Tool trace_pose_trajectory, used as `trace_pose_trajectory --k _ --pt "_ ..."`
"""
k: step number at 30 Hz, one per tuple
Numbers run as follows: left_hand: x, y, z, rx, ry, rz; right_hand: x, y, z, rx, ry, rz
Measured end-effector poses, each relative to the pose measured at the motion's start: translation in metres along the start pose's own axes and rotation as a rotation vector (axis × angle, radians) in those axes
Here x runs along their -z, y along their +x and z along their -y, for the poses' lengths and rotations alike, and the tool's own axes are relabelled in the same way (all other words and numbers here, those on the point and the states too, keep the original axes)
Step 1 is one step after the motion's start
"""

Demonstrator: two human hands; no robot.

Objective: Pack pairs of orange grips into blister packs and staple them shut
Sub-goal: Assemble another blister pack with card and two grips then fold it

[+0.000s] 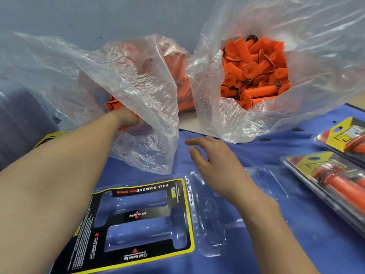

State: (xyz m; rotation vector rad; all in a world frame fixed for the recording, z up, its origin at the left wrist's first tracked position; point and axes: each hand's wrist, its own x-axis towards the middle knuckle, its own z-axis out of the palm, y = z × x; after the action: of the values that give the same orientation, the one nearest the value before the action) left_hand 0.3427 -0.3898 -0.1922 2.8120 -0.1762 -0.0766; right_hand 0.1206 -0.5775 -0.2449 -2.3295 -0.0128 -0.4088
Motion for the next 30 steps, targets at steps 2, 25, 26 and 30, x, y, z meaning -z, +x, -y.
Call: trace_pose_trajectory --k 2,25,26,30 --pt "0.002 -0.002 0.002 0.009 -0.048 -0.064 -0.001 -0.001 0.002 0.004 0.004 -0.008" --pt "0.085 -0.096 0.035 -0.116 -0.357 -0.505 -0.028 -0.014 0.038 0.126 -0.094 0.005" --pt "0.087 -0.106 0.037 -0.130 -0.386 -0.585 -0.028 -0.014 0.040 0.136 -0.091 -0.010" --pt "0.079 -0.152 0.042 -0.152 -0.766 -0.726 -0.029 -0.017 0.051 0.149 0.113 -0.039"
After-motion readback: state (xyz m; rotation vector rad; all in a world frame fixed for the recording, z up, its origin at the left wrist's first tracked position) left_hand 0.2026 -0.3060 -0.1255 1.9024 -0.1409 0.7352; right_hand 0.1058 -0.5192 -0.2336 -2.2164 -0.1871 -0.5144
